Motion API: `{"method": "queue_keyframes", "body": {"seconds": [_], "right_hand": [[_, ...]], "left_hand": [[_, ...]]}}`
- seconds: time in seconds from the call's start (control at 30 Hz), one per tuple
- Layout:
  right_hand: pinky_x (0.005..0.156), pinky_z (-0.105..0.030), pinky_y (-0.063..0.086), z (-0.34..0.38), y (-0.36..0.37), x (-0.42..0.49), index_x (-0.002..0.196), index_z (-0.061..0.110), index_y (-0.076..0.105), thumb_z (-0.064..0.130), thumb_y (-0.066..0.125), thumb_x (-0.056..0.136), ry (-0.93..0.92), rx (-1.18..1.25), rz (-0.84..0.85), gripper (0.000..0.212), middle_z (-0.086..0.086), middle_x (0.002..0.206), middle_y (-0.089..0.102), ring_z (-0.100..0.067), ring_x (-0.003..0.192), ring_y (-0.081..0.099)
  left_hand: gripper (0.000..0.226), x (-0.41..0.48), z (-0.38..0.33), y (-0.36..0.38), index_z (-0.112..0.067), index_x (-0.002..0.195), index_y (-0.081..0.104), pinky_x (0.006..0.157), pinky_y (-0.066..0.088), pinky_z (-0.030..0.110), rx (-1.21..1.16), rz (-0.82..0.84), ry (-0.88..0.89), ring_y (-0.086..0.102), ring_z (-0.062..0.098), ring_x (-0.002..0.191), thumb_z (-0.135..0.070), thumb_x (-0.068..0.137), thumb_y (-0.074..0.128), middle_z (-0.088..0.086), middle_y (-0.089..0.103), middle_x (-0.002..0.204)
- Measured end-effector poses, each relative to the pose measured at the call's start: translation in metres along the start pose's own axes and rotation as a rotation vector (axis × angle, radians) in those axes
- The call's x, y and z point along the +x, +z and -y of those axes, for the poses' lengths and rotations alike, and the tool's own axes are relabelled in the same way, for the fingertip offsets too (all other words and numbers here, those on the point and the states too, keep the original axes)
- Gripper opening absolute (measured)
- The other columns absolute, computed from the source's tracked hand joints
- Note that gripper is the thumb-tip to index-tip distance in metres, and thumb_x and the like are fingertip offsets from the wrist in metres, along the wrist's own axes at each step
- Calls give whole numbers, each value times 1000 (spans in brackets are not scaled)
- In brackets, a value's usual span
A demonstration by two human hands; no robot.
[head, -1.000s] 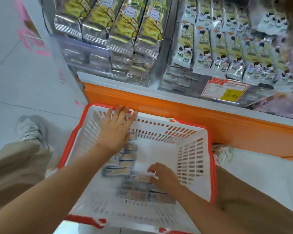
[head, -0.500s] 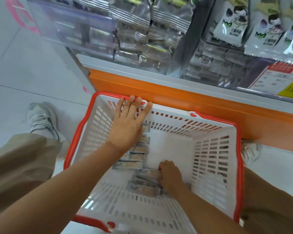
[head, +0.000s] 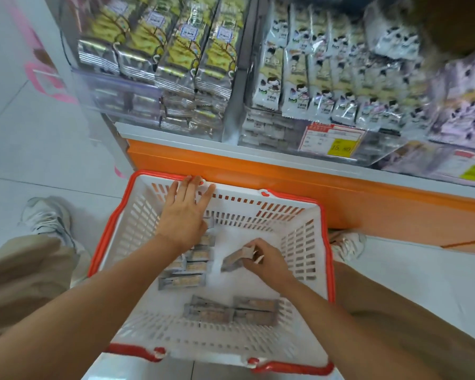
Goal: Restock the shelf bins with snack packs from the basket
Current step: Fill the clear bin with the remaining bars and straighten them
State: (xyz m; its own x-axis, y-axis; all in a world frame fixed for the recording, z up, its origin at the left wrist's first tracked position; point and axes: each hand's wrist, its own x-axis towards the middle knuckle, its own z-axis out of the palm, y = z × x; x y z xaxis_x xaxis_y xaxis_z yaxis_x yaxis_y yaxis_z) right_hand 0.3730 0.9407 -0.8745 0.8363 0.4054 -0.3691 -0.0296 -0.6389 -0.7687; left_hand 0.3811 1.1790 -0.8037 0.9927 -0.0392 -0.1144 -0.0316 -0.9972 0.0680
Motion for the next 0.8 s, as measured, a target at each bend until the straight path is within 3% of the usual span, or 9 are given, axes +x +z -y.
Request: {"method": "queue_keyframes", "body": {"seconds": [0.1,0.2,0.3,0.43,0.57,0.7,0.8], "right_hand": [[67,-21,49,28,-27,-12,104,20,62,19,74,86,-26,158,-75,22,-1,89,64,-3,74,59],[78,-35,53,55,-50,-23,105,24,63,24,74,85,-87,281,-160,23,-4,102,66,-20,92,63],[85,-35,55,85,-73,-37,107,27,62,25,75,84,-162,380,-227,26,-2,107,69,-20,99,66],[86,-40,53,119,-96,-53,116,17,60,21,75,84,-263,419,-284,35,-13,107,68,-26,97,66],[82,-26,51,140,-109,-71,125,19,53,22,74,85,-316,376,-314,45,-3,107,65,-15,96,62],[75,-19,48,147,-111,-89,119,23,54,21,75,84,-359,277,-296,41,5,103,63,-11,93,61],[74,-21,49,156,-115,-99,113,22,57,22,75,84,-399,228,-335,34,9,99,64,-7,88,61]], "left_hand": [[66,-10,-14,-18,-22,152,29,120,13,44,-144,-12,128,31,29,139,-33,93,56,8,34,150],[54,-17,-30,-39,-22,145,44,107,35,31,-426,145,217,47,20,125,-33,95,60,2,48,140],[45,-23,-44,-60,-26,137,53,90,46,28,-630,212,221,57,14,104,-34,94,63,-3,59,124],[33,-28,-54,-84,-24,125,61,83,51,30,-799,174,210,61,11,93,-29,93,66,-8,65,107],[25,-34,-61,-104,-22,119,64,89,53,39,-1072,159,172,66,21,96,-26,94,64,2,71,104],[30,-38,-66,-126,-5,126,60,81,50,15,-1301,96,112,66,1,93,-9,97,57,2,71,112],[30,-38,-71,-138,-5,127,60,80,49,12,-1341,86,126,67,1,95,-7,97,56,1,72,112]]}}
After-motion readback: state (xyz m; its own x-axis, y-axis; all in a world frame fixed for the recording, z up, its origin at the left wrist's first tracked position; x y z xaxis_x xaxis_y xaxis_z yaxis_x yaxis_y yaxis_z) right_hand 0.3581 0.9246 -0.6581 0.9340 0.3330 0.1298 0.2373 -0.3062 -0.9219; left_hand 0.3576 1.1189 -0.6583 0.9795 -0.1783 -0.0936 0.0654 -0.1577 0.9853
